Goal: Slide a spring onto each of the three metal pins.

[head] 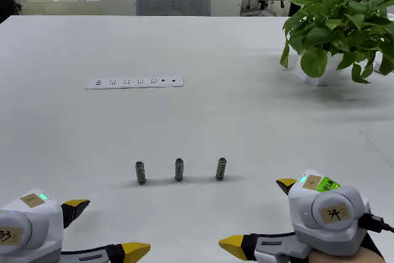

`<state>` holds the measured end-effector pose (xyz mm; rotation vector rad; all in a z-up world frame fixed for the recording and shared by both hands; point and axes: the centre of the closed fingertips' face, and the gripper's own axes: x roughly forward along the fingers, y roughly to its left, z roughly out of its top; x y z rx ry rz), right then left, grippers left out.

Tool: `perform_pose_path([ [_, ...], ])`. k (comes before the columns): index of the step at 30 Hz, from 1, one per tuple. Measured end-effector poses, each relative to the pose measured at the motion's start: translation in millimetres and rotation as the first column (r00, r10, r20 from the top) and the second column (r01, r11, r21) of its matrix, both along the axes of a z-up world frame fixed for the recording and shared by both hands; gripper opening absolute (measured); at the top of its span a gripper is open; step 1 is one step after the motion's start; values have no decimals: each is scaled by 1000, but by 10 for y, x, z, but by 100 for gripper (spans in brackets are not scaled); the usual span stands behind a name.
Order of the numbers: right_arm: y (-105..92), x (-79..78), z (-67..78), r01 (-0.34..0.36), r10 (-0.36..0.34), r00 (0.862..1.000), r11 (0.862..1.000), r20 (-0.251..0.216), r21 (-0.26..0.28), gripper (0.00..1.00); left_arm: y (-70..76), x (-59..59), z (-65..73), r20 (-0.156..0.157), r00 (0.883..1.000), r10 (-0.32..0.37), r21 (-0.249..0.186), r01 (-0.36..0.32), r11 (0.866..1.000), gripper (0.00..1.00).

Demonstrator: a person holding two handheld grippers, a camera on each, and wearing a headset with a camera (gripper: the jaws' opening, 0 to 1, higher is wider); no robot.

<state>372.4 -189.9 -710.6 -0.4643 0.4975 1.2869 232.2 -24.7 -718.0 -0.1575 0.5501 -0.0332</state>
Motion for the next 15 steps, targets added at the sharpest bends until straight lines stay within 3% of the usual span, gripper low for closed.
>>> perform_pose_path([
  [15, 6, -10, -5, -2, 2, 1000, 1000, -4, -1, 99, 5, -2, -19, -4, 1000, -6, -1, 6, 1000, 94],
])
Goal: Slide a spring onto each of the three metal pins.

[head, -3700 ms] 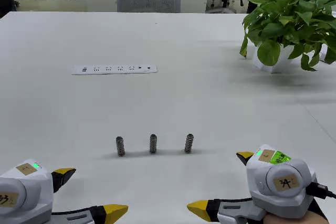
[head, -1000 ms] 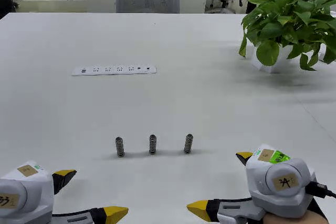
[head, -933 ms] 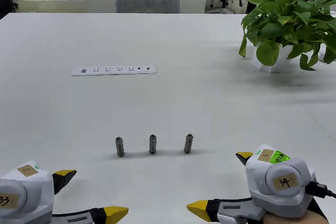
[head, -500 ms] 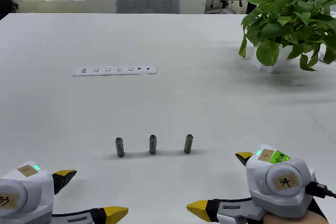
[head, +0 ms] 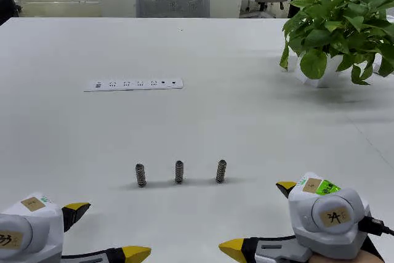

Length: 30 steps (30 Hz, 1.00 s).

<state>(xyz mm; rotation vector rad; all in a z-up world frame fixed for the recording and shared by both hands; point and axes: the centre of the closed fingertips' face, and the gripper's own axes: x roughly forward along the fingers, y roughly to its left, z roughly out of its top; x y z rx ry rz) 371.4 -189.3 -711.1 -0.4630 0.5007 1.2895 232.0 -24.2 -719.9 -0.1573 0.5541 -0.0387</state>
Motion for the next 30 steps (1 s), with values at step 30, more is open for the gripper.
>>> perform_pose_path([
  [30, -10, -16, -7, -7, 7, 1000, 1000, 1, -10, 99, -10, 0, 12, 0, 1000, 4, 0, -4, 1000, 94],
])
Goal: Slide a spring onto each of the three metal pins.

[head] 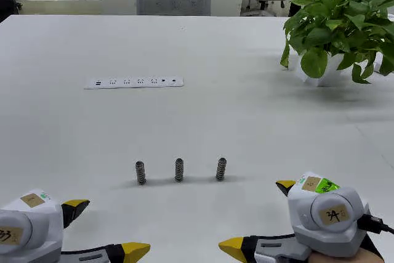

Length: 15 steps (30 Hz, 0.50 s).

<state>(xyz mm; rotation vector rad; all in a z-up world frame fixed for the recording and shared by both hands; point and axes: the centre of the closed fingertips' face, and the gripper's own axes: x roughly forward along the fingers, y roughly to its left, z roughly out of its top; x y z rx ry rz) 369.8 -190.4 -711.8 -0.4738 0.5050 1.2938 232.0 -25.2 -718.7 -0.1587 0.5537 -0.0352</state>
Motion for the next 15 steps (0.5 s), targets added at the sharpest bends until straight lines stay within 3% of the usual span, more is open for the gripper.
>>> perform_pose_path([
  [15, -4, 4, -3, -2, 2, 1000, 1000, 1, 0, 99, 3, 0, 7, 2, 1000, 0, 2, 0, 1000, 94],
])
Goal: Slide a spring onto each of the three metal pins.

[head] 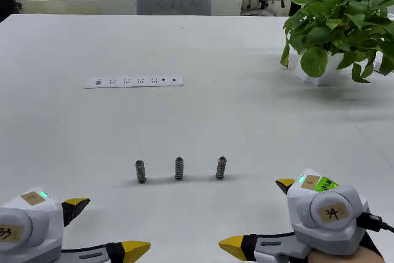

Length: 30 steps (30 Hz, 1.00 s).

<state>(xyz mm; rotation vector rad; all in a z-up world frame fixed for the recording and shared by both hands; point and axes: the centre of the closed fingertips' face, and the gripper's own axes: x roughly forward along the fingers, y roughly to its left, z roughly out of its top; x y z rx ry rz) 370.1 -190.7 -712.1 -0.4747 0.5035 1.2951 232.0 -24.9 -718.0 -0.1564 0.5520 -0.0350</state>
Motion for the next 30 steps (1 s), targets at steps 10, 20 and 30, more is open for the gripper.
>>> perform_pose_path([
  [10, -2, 0, -11, -2, 2, 1000, 1000, 3, -6, 99, -23, 4, 13, 0, 1000, 0, 0, 0, 1000, 94],
  [20, -1, -12, -15, -4, 4, 1000, 1000, 0, -8, 99, -12, 0, 2, -2, 1000, -2, -2, 2, 1000, 94],
  [30, 3, -11, -33, -4, 4, 1000, 1000, -1, -10, 99, -7, -4, -11, -4, 1000, -4, -4, 4, 1000, 94],
])
